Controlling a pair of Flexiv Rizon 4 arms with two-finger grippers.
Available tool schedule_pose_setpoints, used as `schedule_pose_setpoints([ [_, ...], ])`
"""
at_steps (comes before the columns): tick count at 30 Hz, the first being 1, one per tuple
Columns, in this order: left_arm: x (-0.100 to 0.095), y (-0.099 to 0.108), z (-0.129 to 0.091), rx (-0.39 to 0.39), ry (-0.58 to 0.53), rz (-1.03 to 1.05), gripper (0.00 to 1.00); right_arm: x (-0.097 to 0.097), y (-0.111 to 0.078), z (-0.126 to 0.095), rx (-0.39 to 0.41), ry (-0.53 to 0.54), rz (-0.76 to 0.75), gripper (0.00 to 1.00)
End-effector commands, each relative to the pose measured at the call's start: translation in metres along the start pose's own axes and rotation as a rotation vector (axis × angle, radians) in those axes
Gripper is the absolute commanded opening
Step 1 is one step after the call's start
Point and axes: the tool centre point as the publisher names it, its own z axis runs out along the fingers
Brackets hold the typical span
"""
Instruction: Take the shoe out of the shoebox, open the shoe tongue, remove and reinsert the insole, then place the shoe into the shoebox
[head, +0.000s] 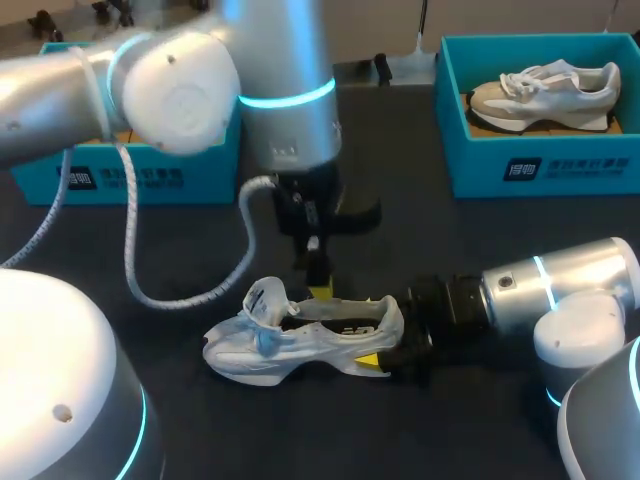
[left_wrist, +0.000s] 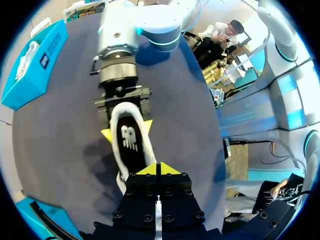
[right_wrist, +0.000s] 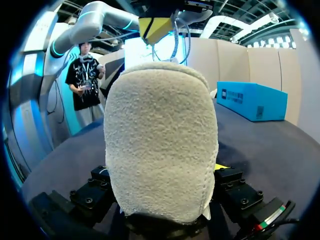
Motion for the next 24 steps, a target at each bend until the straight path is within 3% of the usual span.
schedule_pose_setpoints([
  [1,-0.007,-0.004,0.019,-0.009,-0.015,-0.018,0.0,0.001,0.001,0.002,0.007,0.0,0.001,0.0],
  [9,-0.007,-0.004,0.019,-0.009,-0.015,-0.018,0.0,0.001,0.001,0.002,0.007,0.0,0.001,0.0],
  [14,-0.019,-0.008,0.038,-0.053,-0.055,-0.02,0.0,0.001,0.001,0.002,0.007,0.0,0.001,0.0],
  [24,-0.032,-0.002,0.059,-0.057,-0.048,-0.028,0.0,0.001,0.001,0.002,0.007,0.0,0.001,0.0],
])
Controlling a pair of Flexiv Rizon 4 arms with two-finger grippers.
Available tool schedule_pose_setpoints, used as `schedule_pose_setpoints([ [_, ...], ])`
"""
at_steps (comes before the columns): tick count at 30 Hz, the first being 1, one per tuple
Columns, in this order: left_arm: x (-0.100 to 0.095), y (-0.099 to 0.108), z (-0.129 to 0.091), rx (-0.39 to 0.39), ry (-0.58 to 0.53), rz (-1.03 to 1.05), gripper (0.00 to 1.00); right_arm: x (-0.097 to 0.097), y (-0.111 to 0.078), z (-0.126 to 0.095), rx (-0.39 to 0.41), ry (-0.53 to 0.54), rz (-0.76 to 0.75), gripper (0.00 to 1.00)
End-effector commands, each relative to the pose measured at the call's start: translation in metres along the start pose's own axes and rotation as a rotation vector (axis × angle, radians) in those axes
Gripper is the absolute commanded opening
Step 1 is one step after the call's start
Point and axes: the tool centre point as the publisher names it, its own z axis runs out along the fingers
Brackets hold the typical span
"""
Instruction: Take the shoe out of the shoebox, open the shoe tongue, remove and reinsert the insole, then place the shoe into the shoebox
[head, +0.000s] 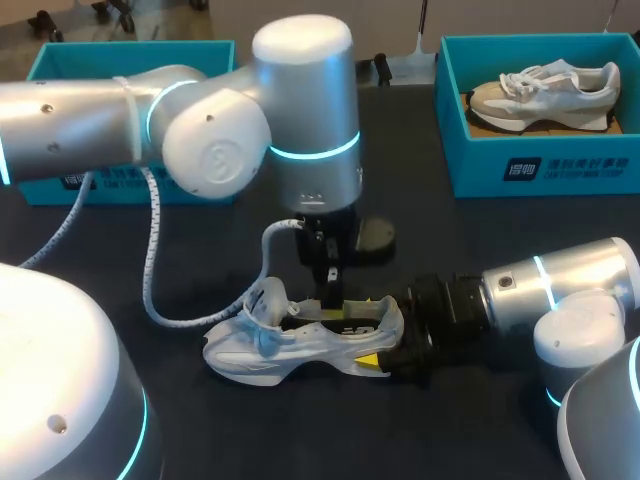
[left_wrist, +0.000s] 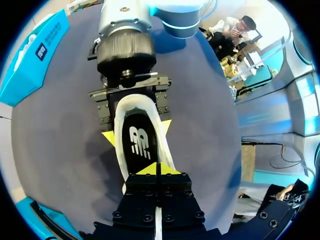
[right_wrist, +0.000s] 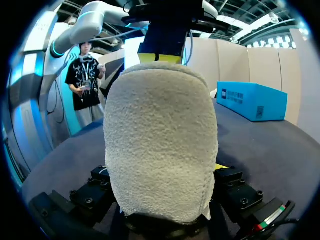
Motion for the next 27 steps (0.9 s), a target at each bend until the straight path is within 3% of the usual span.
schedule_pose_setpoints([
  [1,-0.004,-0.002,0.011,-0.005,0.008,0.004,0.0,0.001,0.001,0.002,0.007,0.0,0.001,0.0],
  [16,-0.008,0.0,0.038,-0.027,0.009,0.002,0.0,0.001,0.001,0.002,0.007,0.0,0.001,0.0],
  [27,-0.011,0.012,0.055,-0.084,0.032,-0.04,0.0,0.001,0.001,0.002,0.007,0.0,0.001,0.0],
])
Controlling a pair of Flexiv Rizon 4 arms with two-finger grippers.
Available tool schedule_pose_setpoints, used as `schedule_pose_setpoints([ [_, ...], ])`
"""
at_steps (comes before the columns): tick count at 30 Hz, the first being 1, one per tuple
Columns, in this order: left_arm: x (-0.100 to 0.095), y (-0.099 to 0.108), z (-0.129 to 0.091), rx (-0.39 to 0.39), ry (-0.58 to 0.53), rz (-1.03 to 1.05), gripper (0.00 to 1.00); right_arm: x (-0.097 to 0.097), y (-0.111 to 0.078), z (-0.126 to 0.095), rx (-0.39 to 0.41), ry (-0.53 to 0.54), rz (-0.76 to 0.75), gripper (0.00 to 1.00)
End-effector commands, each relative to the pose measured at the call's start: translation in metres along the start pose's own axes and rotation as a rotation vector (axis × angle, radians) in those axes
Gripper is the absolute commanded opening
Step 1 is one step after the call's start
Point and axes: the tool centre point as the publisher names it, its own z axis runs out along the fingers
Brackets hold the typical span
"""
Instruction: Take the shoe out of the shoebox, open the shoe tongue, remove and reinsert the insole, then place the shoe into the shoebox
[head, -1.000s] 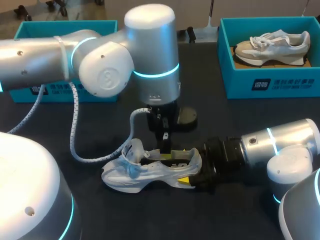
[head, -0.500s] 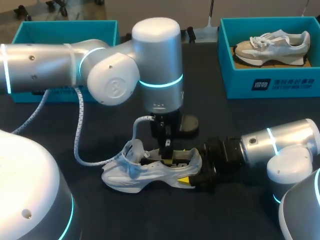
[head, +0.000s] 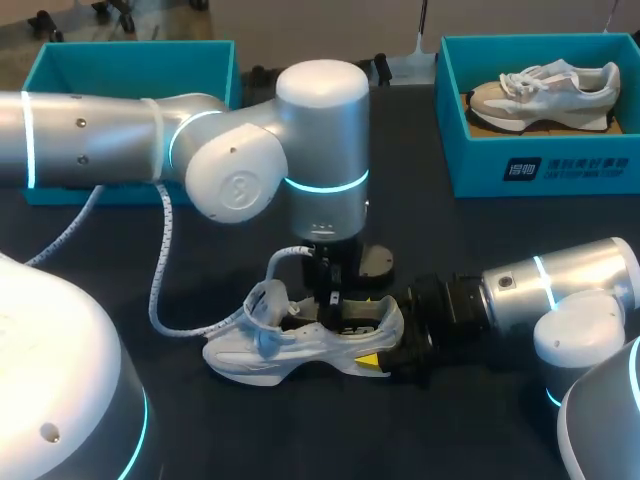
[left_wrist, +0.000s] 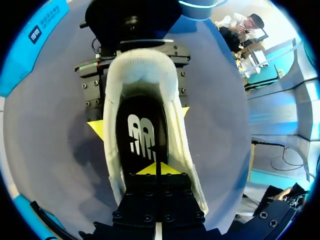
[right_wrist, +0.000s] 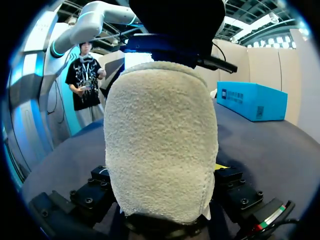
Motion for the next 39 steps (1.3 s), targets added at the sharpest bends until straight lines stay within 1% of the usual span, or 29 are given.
schedule_pose_setpoints([
  [1,-0.001,-0.001,0.006,-0.014,0.013,0.005,0.0,0.001,0.001,0.002,0.007,0.0,0.001,0.0],
  [5,0.005,0.004,0.01,-0.036,0.03,0.018,0.0,0.001,0.001,0.002,0.007,0.0,0.001,0.0],
  [12,0.014,0.015,0.016,-0.037,0.046,0.009,0.0,0.001,0.001,0.002,0.007,0.0,0.001,0.0],
  [16,0.017,0.02,0.023,-0.027,0.05,0.001,0.0,0.001,0.001,0.002,0.007,0.0,0.001,0.0],
  [19,0.017,0.023,0.029,-0.025,0.037,-0.006,0.0,0.001,0.001,0.002,0.007,0.0,0.001,0.0],
  [27,0.02,0.029,0.036,-0.003,0.0,-0.02,0.0,0.001,0.001,0.002,0.007,0.0,0.001,0.0],
  [28,0.02,0.029,0.037,-0.003,-0.009,-0.024,0.03,0.001,0.001,0.002,0.007,0.0,0.001,0.0],
  [30,0.018,0.03,0.038,-0.004,-0.025,-0.032,0.38,0.001,0.001,0.002,0.007,0.0,0.001,0.0],
  [34,0.012,0.031,0.038,-0.002,-0.066,-0.047,0.49,0.001,0.001,0.002,0.007,0.0,0.001,0.0],
  [36,0.008,0.031,0.038,0.001,-0.086,-0.052,0.49,0.001,0.001,0.002,0.007,0.0,0.001,0.0],
  [39,0.001,0.031,0.039,-0.016,-0.129,-0.066,0.48,0.001,0.001,0.002,0.007,0.0,0.001,0.0],
])
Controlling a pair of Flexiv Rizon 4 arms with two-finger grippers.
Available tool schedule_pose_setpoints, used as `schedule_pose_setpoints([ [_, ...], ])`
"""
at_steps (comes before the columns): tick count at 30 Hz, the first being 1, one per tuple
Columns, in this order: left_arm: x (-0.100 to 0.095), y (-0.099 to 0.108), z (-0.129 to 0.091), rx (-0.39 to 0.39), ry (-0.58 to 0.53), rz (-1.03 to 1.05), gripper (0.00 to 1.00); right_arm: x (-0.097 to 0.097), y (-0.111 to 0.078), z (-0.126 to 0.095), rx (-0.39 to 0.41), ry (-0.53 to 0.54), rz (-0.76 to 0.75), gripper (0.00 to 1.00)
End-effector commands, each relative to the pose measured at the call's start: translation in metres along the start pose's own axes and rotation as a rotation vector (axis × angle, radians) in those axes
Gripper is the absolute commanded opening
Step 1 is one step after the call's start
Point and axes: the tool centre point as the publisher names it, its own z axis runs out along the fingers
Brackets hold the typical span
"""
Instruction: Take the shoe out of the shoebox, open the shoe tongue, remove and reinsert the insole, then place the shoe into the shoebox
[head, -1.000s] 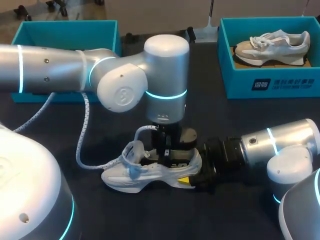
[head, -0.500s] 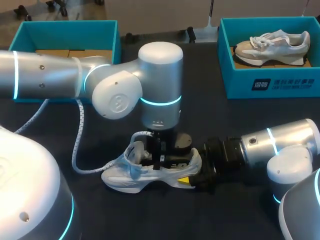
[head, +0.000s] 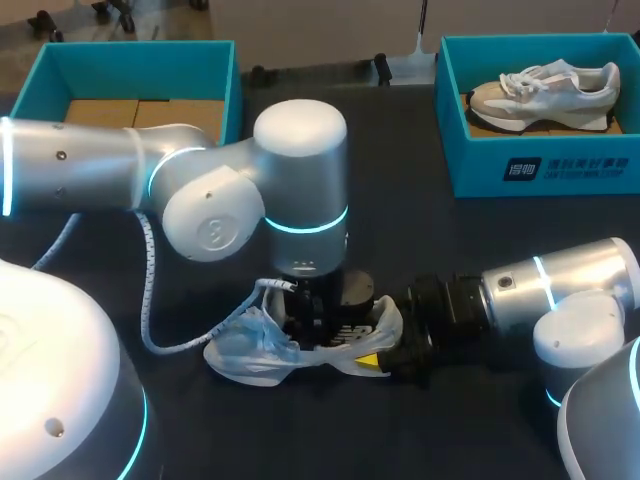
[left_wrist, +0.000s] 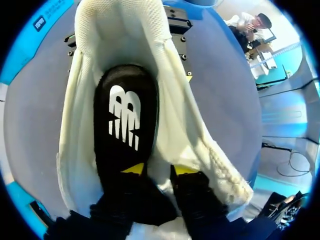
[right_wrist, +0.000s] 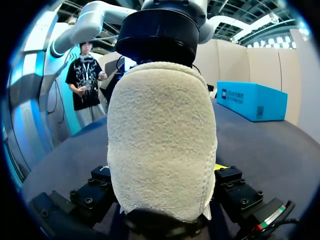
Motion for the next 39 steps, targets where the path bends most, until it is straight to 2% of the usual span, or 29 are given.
schedule_pose_setpoints([
  [1,-0.006,0.004,0.009,-0.013,-0.05,-0.013,0.48,0.001,0.002,0.001,0.007,0.0,0.001,0.0],
  [14,-0.031,0.015,0.007,-0.06,-0.132,-0.075,0.29,0.001,0.002,0.001,0.007,0.0,0.001,0.0],
  [15,-0.034,0.015,0.009,-0.077,-0.153,-0.087,0.2,0.001,0.002,0.001,0.007,0.0,0.001,0.0],
  [19,-0.04,0.018,0.011,-0.089,-0.182,-0.1,0.0,0.001,0.002,0.001,0.007,0.0,0.001,0.0],
  [26,-0.043,0.026,0.005,-0.053,-0.172,-0.118,0.0,0.001,0.002,0.001,0.007,0.0,0.001,0.0],
  [34,-0.03,0.026,-0.017,0.134,-0.065,-0.111,0.0,0.001,0.002,0.001,0.007,0.0,0.001,0.0],
  [39,-0.023,0.022,-0.029,0.206,-0.054,-0.103,0.0,0.001,0.002,0.001,0.007,0.0,0.001,0.0],
])
